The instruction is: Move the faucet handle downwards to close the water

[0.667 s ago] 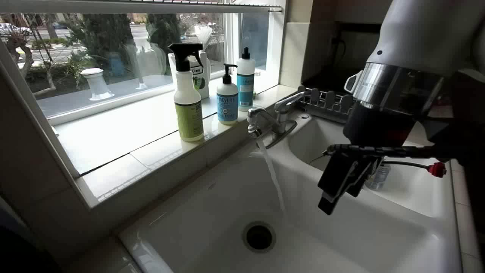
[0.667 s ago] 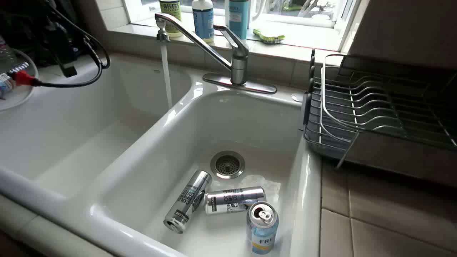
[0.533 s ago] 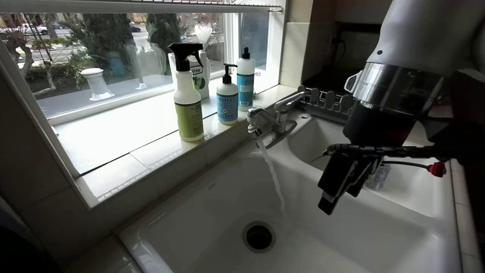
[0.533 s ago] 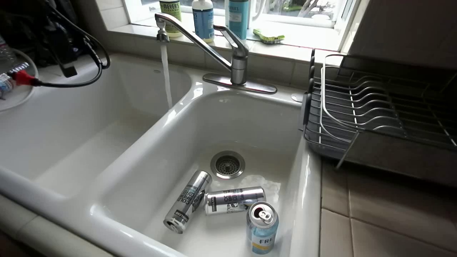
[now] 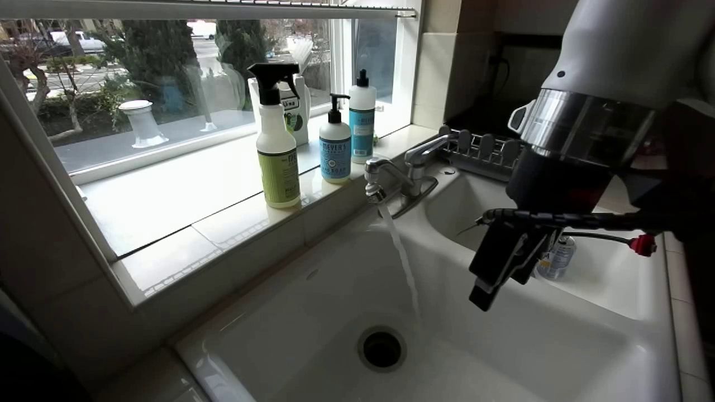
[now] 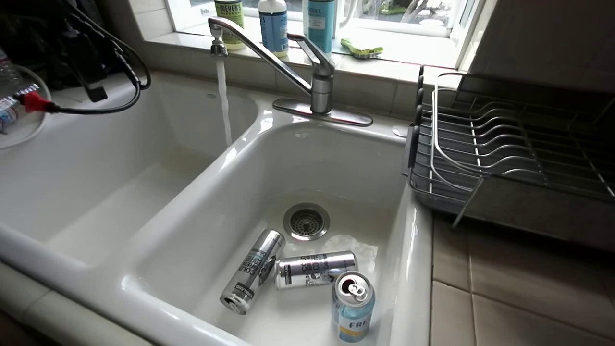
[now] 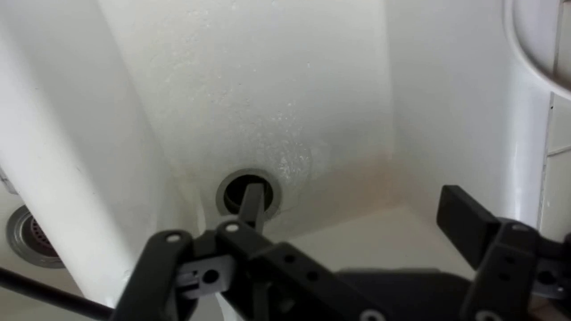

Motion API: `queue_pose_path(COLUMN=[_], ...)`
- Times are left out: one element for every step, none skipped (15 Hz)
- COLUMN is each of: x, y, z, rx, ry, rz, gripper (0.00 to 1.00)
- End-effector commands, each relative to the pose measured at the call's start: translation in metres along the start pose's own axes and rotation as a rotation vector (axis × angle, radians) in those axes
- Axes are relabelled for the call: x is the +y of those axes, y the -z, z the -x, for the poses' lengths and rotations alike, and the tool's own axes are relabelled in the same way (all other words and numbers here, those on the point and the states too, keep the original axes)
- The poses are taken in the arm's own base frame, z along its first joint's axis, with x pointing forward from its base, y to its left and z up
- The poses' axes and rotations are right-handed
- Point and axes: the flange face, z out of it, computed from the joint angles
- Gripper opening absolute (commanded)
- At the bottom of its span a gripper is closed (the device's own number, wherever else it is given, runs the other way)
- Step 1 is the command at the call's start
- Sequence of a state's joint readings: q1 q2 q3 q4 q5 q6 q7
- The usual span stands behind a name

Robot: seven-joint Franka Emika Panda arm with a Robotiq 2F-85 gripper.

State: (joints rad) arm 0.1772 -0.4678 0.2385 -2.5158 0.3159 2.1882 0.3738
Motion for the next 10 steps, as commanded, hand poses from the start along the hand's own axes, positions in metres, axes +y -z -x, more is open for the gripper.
queue_pose_path(x=[0.006,0.007,0.007,0.004,0.003,-0.001,-0.003,-0.006,-0.007,-0.007], y=[0.028,0.039,0.049,0.060,0.069,0.078,0.086,0.094,0.101,0.108], z=[0.001,0.002,0.003,0.005,0.006,0.009,0.011,0.012,0.014,0.012], rx=[0.126,0.172,0.209,0.250,0.288,0.323,0.357,0.388,0.416,0.443], ry=[0.013,0.033,0.050,0.075,0.099,0.126,0.142,0.154,0.161,0.159], rz=[0.103,0.141,0.169,0.196,0.221,0.236,0.249,0.253,0.257,0.260], gripper=[1.00,1.00,1.00,1.00,1.00,1.00,1.00,1.00,1.00,1.00])
